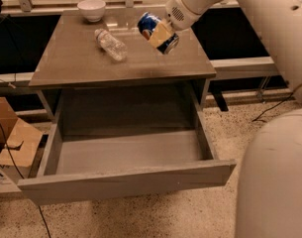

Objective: Pick pepsi can from top drawer and place on counter

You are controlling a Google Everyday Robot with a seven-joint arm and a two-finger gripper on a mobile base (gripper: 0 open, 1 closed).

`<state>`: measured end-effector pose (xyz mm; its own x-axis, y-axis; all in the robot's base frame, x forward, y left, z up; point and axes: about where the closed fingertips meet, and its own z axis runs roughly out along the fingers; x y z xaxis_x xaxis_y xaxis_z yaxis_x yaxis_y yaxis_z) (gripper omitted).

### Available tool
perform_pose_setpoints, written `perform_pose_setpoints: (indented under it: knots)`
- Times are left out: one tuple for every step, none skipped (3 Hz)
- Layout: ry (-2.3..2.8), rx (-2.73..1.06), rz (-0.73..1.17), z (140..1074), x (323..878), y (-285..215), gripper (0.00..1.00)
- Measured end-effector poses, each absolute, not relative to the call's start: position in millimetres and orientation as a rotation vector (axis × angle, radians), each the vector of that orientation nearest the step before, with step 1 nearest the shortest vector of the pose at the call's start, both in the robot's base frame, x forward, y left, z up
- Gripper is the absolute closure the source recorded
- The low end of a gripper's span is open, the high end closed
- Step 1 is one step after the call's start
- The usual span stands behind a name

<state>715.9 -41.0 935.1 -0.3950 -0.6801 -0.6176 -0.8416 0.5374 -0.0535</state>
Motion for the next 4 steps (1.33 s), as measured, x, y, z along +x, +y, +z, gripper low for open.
perform_pose_setpoints:
  knots:
    - [2.258,-1.24,0.332,907,736,-37,1.0]
    - [2.323,-1.235,0.317,883,749,-36,1.0]
    - [2.372,-1.225,0.307,867,758,-37,0.82]
    - [2.42,-1.197,0.315,854,765,-38,0.59]
